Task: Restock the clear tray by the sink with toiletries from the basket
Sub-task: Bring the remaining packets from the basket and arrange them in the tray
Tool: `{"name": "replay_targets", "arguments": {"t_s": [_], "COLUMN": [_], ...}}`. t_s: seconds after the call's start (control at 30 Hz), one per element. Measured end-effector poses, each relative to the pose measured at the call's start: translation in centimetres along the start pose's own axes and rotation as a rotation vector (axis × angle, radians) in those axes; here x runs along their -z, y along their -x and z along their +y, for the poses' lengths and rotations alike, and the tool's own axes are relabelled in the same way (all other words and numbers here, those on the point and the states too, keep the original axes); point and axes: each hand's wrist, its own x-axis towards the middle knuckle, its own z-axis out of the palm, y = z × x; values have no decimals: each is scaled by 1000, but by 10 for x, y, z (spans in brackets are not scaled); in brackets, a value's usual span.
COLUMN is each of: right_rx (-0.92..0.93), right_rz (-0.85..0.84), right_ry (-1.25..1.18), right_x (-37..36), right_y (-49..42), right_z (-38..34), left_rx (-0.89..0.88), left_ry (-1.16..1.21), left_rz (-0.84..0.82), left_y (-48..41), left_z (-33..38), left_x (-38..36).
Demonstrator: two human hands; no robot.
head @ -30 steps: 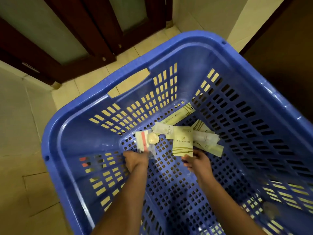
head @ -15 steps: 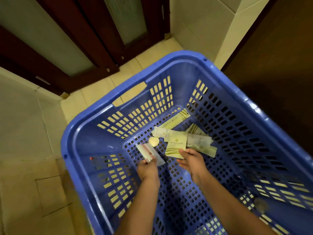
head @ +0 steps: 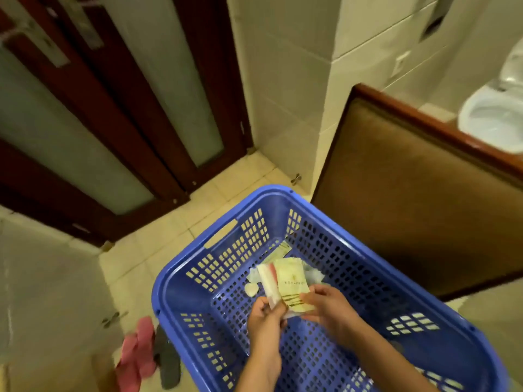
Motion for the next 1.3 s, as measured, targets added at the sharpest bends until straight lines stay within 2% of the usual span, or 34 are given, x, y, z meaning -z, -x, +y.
{"name": "replay_targets", "arguments": {"t_s": [0.2,0.3,0.4,0.63,0.8,0.93,1.3], "right_rx": [351,503,599,718,827,905,870], "right_rz": [164,291,417,585,776,963,1457], "right_ry": [-50,-76,-88,-201,-350,-535,-720], "right_x": [5,10,18,60,97,128,151], "right_y": [132,203,268,386,465,541,768], "right_z": [-36,-31,-16,35,105,191,441], "left_rx": [-211,-216,-178,-291,-298,-291,-243], "left_ry": [-105,-211,-258,-389,-554,-680,-856], "left_rz": [-394,-576,-714,-973,-1192,-1412,-1911], "left_y": [94,143,194,311,392,468,699], "left_z": [49,59,65,41,-19,-100,-315], "left_x": [0,4,-1,-38,-61,-62,-4]}}
